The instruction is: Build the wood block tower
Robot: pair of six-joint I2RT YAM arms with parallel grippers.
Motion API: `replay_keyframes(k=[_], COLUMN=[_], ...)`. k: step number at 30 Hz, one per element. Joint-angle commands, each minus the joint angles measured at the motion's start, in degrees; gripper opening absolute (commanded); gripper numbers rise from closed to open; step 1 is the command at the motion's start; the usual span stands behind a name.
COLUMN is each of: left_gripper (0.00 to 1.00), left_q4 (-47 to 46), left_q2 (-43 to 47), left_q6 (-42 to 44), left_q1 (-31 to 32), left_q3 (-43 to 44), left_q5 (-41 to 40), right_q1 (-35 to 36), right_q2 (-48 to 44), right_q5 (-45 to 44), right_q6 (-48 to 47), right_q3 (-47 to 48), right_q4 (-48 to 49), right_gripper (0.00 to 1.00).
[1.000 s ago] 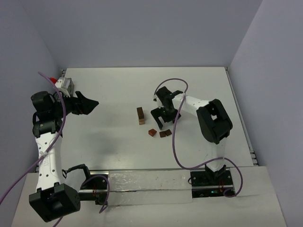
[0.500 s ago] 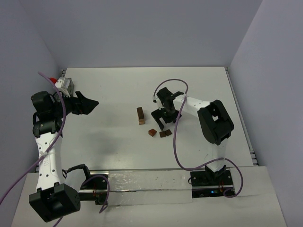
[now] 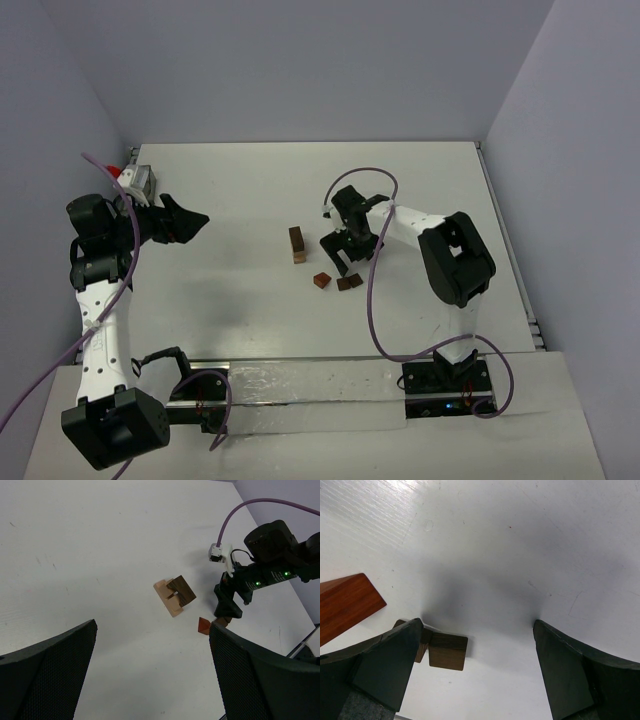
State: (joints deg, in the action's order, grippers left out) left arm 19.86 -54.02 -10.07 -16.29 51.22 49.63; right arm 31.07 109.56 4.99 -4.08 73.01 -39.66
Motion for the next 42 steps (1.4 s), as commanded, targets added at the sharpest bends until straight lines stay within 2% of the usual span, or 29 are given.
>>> replay_keyframes(k=[1, 17, 42], left_gripper=[0.99, 0.99, 0.99], left_q4=[-2.69, -2.67, -2.98], left_q2=[0.96, 0.95, 0.50], left_q6=[-0.04, 0.10, -0.30], left_q1=[-0.23, -0.24, -0.23], left_q3=[0.11, -0.23, 0.03], left_q5=[1.44, 1.34, 1.53], right_q1=[-0.89, -0.52, 1.02], right_q2=[3.47, 5.40, 5.39], right_q5=[1.83, 5.34, 6.07], right_q6=[1.64, 3.90, 9.27], right_q3=[-1.68, -0.15, -1.22], right_q4=[-0.94, -2.43, -2.54], right_gripper=[0.99, 0.99, 0.99])
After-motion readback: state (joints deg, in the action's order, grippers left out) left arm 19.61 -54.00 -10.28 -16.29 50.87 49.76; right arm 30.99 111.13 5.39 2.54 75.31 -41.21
